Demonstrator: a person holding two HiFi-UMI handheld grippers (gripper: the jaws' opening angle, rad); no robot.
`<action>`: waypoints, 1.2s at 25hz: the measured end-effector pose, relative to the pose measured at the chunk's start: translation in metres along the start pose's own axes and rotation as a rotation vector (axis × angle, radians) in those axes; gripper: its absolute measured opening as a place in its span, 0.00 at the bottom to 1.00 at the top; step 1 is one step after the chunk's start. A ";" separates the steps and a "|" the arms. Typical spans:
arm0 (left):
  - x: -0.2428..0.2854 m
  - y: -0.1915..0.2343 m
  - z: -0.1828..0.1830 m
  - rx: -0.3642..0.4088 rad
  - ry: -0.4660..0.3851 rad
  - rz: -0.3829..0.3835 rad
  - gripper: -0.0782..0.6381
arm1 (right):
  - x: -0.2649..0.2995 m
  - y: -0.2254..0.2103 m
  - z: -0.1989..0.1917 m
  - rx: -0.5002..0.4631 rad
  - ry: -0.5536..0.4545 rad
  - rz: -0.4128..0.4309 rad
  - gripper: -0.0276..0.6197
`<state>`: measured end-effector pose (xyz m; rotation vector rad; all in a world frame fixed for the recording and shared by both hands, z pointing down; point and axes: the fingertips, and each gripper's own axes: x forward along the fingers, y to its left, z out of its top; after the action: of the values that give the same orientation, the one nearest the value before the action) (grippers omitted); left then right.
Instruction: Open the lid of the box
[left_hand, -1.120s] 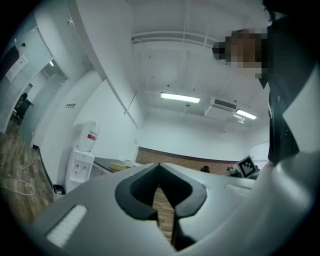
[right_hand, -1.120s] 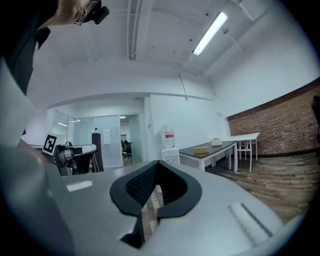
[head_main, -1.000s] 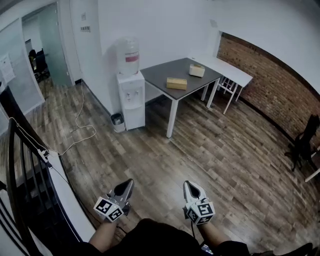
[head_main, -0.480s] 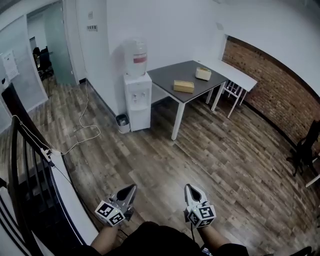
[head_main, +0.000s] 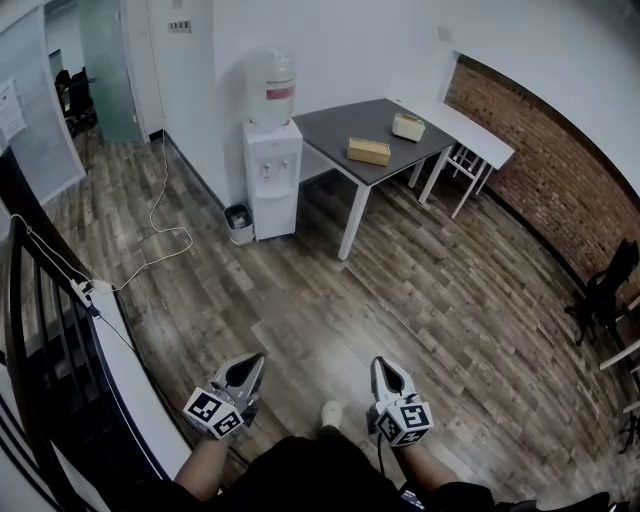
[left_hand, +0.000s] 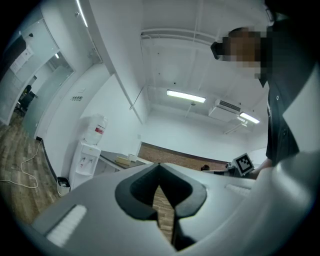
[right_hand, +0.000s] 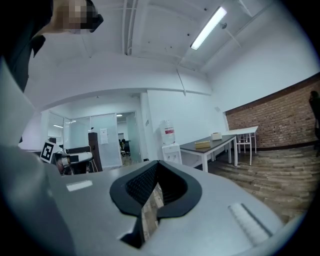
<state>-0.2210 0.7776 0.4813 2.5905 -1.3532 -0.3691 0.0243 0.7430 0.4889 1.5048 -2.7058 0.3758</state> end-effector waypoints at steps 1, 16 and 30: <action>0.004 0.006 -0.001 0.007 0.003 0.009 0.11 | 0.007 -0.003 0.000 0.007 0.002 -0.003 0.05; 0.143 0.051 -0.001 0.074 0.001 0.071 0.11 | 0.113 -0.095 0.049 -0.031 -0.064 0.073 0.05; 0.247 0.059 -0.005 0.047 -0.023 0.026 0.11 | 0.145 -0.179 0.082 -0.031 -0.058 0.005 0.05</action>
<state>-0.1289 0.5407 0.4706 2.6115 -1.4181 -0.3682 0.1047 0.5133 0.4647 1.5244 -2.7466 0.2931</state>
